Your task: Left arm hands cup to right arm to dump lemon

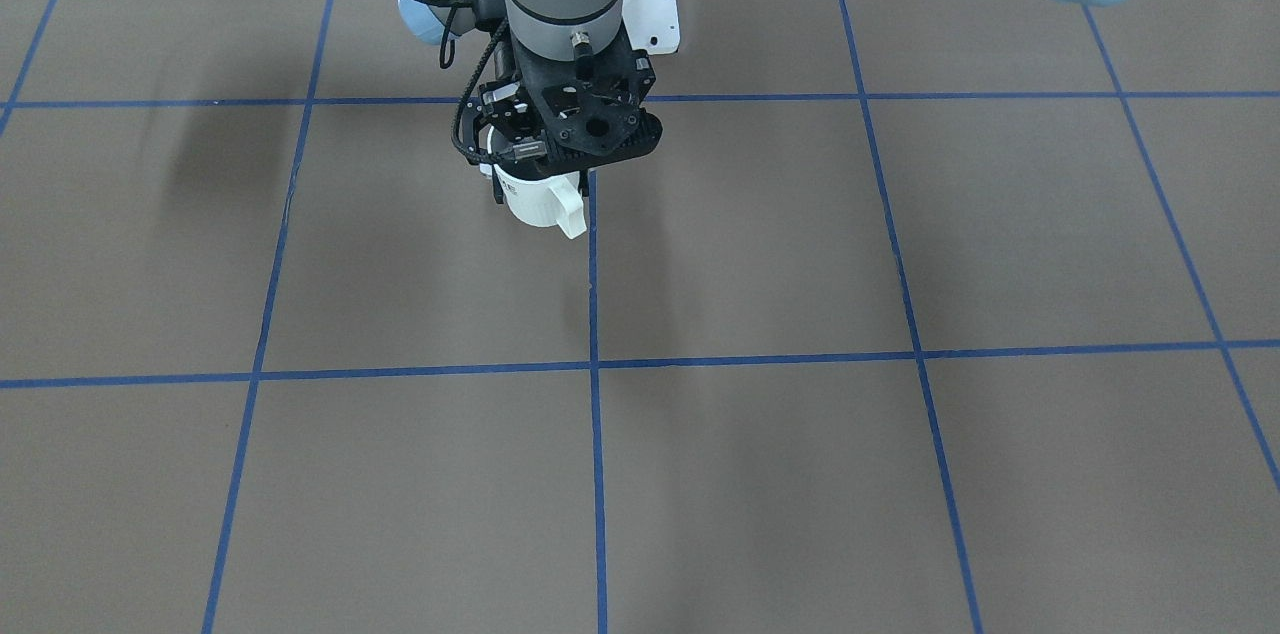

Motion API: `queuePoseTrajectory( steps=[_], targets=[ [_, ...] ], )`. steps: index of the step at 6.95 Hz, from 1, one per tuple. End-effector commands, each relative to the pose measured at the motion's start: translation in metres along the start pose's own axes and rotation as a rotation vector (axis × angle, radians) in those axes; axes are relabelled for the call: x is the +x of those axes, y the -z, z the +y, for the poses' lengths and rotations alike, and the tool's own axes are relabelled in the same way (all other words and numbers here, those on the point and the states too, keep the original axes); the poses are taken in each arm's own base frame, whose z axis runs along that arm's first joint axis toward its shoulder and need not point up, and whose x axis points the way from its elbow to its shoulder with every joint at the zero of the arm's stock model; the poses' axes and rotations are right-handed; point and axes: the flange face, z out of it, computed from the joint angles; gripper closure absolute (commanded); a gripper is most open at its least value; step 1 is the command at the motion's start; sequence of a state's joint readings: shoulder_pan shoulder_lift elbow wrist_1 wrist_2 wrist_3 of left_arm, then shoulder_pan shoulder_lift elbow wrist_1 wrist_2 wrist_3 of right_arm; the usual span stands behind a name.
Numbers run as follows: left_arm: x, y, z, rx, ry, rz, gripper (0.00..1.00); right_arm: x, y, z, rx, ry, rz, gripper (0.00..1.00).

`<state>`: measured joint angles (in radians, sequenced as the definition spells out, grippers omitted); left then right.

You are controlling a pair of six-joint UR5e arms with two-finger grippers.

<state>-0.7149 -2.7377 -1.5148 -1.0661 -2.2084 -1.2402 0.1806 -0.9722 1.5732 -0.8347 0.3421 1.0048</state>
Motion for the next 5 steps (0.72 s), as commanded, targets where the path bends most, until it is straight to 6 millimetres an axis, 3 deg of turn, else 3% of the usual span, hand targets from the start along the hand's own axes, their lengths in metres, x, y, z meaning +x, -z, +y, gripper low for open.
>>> queuePoseTrajectory(
  steps=[1, 3, 5],
  targets=[
    [0.0007, 0.0023, 0.0017, 0.001, -0.004, 0.004, 0.53, -0.0011, 0.0024, 0.0004, -0.003, -0.002, -0.003, 1.0],
    [-0.0011, 0.0015, 0.0016, 0.002, -0.001, 0.004, 0.6, -0.0008, 0.0034, 0.0007, -0.003, -0.003, -0.005, 1.0],
    [-0.0021, -0.0008, 0.001, 0.005, 0.0, 0.0, 0.6, 0.0015, 0.0039, 0.0005, -0.002, -0.013, -0.009, 1.0]
  ],
)
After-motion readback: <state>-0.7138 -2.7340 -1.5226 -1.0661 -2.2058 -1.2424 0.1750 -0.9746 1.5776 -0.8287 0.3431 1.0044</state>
